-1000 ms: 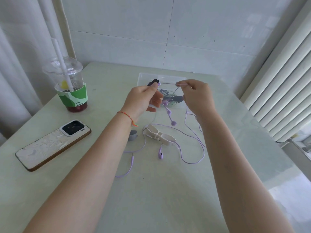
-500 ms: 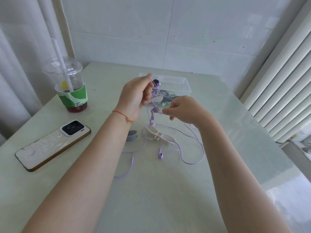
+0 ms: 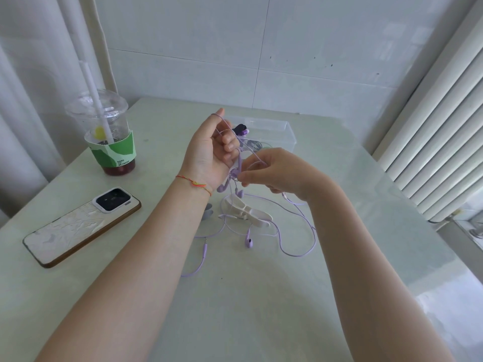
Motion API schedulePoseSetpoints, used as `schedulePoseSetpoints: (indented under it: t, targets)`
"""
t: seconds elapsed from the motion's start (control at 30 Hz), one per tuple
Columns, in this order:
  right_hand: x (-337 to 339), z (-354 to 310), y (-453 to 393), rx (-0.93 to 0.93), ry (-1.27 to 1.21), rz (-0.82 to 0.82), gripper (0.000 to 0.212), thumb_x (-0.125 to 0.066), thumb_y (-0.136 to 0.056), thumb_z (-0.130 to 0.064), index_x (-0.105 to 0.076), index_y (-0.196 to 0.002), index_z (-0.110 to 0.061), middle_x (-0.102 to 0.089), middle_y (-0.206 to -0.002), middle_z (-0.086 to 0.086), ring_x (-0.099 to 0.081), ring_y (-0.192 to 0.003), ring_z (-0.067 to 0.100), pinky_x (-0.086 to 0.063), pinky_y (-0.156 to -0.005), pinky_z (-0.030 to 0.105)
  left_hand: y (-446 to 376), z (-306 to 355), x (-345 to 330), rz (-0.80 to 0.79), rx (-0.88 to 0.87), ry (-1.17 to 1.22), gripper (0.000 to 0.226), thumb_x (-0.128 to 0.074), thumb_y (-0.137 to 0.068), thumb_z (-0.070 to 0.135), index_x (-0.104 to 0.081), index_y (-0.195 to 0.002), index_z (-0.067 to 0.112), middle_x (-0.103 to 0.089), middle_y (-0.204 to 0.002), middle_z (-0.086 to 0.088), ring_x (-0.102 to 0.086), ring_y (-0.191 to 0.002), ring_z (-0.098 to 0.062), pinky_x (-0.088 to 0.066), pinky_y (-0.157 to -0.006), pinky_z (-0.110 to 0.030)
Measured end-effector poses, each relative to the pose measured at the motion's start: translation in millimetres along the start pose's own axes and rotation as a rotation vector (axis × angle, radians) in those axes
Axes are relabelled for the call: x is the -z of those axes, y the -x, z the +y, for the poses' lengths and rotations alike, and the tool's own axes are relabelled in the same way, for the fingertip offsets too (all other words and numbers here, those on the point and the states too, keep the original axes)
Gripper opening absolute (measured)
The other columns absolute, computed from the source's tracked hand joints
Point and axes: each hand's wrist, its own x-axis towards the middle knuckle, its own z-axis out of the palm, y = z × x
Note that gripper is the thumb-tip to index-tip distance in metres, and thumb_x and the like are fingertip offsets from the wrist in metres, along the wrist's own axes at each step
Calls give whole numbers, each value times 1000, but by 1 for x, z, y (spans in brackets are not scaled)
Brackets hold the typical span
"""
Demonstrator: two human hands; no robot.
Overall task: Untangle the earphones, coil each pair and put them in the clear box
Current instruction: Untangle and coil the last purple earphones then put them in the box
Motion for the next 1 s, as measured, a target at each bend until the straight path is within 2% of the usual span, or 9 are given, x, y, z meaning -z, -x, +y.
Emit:
schedulePoseSetpoints:
  t: [0.1,0.23,0.33,0.43,0.53,0.63,0.73,0.9,1.0]
  targets:
    - [-2,1,-2,2,-32,29,14,-74,-85,-24,-70,-87,-10,-71,-83,6,-32,-38,4,-25,-42,20,-1,-1,0,9,-1,19,31,-53,-96,28,-44,-69,16,-35,-55,2,-32,-45,-10,-19,-44,-20]
    - [0,3,-3,-7,-57,56,17,-75,-84,-25,-70,-85,-9,-68,-72,-2,-29,-43,9,-27,-45,23,-4,-2,2,24,-9,-67,30,-53,-97,23,-46,-69,14,-39,-56,1,-34,-48,-12,-23,-43,-19]
    - [4,5,-4,-20,-60,97,27,-74,-84,-30,-69,-81,-4,-51,-51,-7,-26,-47,15,-26,-47,24,-7,-5,4,39,-73,-264,26,-56,-96,13,-60,-70,11,-47,-59,1,-39,-53,-12,-26,-46,-19]
    - [8,8,-5,-44,-63,146,38,-75,-80,-38,-68,-81,-1,-37,-53,1,-26,-51,19,-25,-52,27,-8,-8,8,-8,-120,-530,13,-62,-90,5,-71,-83,11,-62,-75,-4,-50,-64,-12,-36,-56,-18]
    - [10,8,-5,-72,-27,211,37,-75,-81,-34,-66,-78,2,-30,-47,-5,-25,-48,18,-25,-51,26,-6,-8,10,-58,-93,-739,9,-68,-87,11,-74,-93,13,-64,-91,-10,-53,-75,-15,-41,-59,-16]
    - [12,5,-3,-95,22,261,29,-72,-83,-28,-66,-75,0,-31,-41,-8,-25,-43,15,-24,-48,24,-3,-7,10,-123,-53,-849,7,-68,-89,13,-75,-92,12,-63,-83,-12,-52,-72,-16,-35,-55,-20]
    - [12,4,-3,-94,57,290,24,-70,-82,-25,-68,-77,-2,-40,-45,-8,-28,-40,10,-27,-46,22,-1,-7,11,-172,-65,-936,14,-73,-85,12,-74,-98,5,-66,-75,-10,-56,-62,-8,-39,-56,-18]
    - [12,7,-6,-92,66,348,19,-69,-84,-23,-67,-73,-8,-39,-46,-6,-27,-33,6,-26,-44,21,-6,-9,17,-59,-138,-976,12,-79,-79,12,-75,-88,4,-62,-70,-11,-51,-60,-17,-45,-60,-23]
    - [11,9,-8,-89,53,344,16,-67,-84,-20,-68,-73,-9,-46,-55,-3,-29,-38,7,-27,-45,21,-6,-10,15,-27,-167,-945,5,-77,-81,8,-74,-85,7,-65,-68,-7,-57,-56,-13,-48,-57,-19]
